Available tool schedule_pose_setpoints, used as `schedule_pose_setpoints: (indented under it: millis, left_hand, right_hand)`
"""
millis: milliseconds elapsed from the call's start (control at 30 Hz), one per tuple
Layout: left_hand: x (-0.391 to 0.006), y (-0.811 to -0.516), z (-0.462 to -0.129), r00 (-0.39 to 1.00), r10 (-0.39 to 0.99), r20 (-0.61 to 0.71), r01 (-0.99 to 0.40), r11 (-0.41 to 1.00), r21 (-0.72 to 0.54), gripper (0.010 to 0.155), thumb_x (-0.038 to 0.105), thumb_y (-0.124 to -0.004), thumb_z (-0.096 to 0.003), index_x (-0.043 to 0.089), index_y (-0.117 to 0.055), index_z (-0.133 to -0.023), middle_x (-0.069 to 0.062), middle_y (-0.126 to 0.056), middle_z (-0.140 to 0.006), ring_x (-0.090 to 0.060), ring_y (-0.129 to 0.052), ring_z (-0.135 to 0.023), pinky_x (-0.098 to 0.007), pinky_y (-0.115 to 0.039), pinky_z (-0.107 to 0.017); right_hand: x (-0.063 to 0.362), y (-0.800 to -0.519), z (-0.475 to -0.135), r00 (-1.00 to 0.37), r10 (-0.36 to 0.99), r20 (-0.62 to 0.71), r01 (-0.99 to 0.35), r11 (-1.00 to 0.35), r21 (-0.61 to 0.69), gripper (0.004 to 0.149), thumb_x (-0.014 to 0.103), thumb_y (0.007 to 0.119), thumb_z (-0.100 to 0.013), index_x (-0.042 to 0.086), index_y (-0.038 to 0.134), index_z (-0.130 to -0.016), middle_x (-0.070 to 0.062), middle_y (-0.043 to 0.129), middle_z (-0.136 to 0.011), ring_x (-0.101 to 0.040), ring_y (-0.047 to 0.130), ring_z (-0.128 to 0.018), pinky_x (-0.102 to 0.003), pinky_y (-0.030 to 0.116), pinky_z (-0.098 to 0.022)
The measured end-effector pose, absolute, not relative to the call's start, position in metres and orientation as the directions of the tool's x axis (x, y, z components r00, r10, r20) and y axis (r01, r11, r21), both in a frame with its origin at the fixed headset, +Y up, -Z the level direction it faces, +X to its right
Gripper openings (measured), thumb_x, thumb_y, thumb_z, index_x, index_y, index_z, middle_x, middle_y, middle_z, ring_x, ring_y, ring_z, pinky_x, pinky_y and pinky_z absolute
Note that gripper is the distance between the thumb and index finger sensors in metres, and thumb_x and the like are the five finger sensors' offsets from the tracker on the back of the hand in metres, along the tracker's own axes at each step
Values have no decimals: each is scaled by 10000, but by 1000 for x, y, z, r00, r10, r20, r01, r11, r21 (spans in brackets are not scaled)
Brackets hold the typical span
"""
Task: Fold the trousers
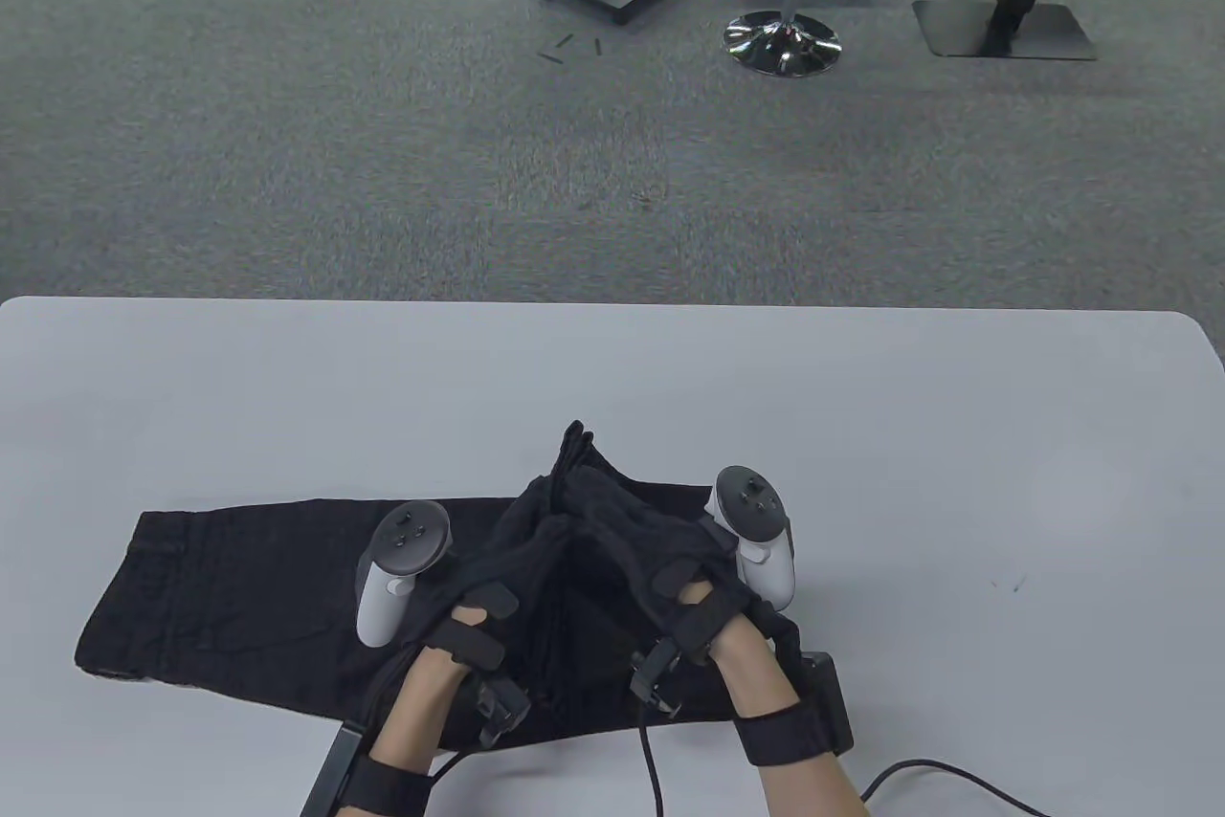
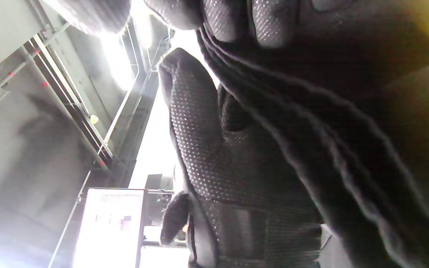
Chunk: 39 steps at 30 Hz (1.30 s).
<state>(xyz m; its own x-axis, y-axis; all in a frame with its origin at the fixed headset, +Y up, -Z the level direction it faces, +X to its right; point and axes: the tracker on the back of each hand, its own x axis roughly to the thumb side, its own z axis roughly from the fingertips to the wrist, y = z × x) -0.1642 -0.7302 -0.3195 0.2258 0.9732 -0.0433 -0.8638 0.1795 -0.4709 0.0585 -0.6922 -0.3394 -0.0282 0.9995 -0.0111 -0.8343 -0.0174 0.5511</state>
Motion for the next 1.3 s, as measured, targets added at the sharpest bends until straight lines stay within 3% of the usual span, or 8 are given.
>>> schedule_pose_setpoints:
  millis: [267, 400, 567, 733, 833, 967, 1167, 1300]
  left_hand:
    - [-161, -723, -319, 493, 869, 44, -778, 462, -426, 879, 743, -737, -537, 284, -350, -1178, 17, -473, -1207, -368, -596, -1145, -650, -525, -788]
    - [-153, -714, -315, 661, 744, 102, -681, 651, -337, 904, 734, -767, -526, 260, -348, -1171, 1, -471, -1197, -357, -607, -1144, -633, -560, -785]
    - [-144, -704, -311, 790, 593, 156, -550, 797, -248, 855, 609, -812, -544, 249, -348, -1165, -7, -475, -1192, -340, -625, -1144, -625, -573, -788]
    - [-148, -700, -311, 763, 634, 127, -595, 765, -248, 660, 462, -695, -602, 261, -415, -1164, -10, -523, -1183, -358, -662, -1121, -618, -598, -775]
    - [-157, -685, -308, 740, 659, 134, -628, 749, -214, 651, 438, -699, -604, 255, -427, -1166, -26, -516, -1183, -376, -647, -1122, -628, -590, -772]
    - [-168, -652, -297, 747, 642, 171, -629, 767, -131, 653, 431, -706, -601, 248, -436, -1167, -36, -511, -1185, -391, -625, -1128, -637, -584, -770]
    - [-189, -607, -280, 725, 665, 176, -666, 743, -64, 650, 400, -716, -602, 238, -445, -1170, -45, -489, -1195, -404, -567, -1152, -644, -572, -775]
    - [-213, -579, -274, 849, 519, 96, -526, 846, 81, 649, 394, -717, -597, 242, -453, -1171, -40, -488, -1199, -398, -556, -1161, -641, -575, -779]
  right_hand:
    - [59, -680, -334, -128, 991, 43, -840, -132, 527, 618, 519, 639, -529, 150, 569, -1020, -170, 626, -1052, -442, 681, -938, -658, 510, -703]
    - [54, -672, -328, -173, 984, 47, -864, -175, 472, 624, 509, 651, -524, 107, 598, -998, -208, 653, -1018, -461, 709, -896, -672, 510, -693]
    - [51, -655, -319, -293, 944, 150, -848, -329, 416, 629, 515, 656, -519, 90, 628, -983, -220, 689, -992, -459, 734, -873, -675, 512, -691]
    - [55, -654, -319, -305, 939, 159, -837, -344, 426, 628, 530, 655, -516, 124, 623, -995, -188, 689, -1016, -446, 728, -901, -670, 508, -697]
    - [64, -654, -323, -245, 961, 129, -863, -277, 422, 626, 531, 655, -519, 155, 592, -1015, -163, 639, -1054, -450, 664, -945, -673, 469, -708]
    - [81, -651, -328, -297, 944, 146, -882, -330, 337, 630, 539, 648, -520, 182, 559, -1031, -143, 590, -1084, -448, 602, -988, -674, 448, -716]
    - [94, -656, -332, -303, 948, 97, -884, -318, 343, 645, 547, 647, -522, 196, 517, -1048, -133, 484, -1128, -453, 484, -1043, -682, 403, -724]
    - [93, -660, -334, -318, 944, 86, -871, -327, 366, 648, 552, 645, -522, 198, 514, -1049, -132, 466, -1132, -455, 476, -1045, -682, 402, -723]
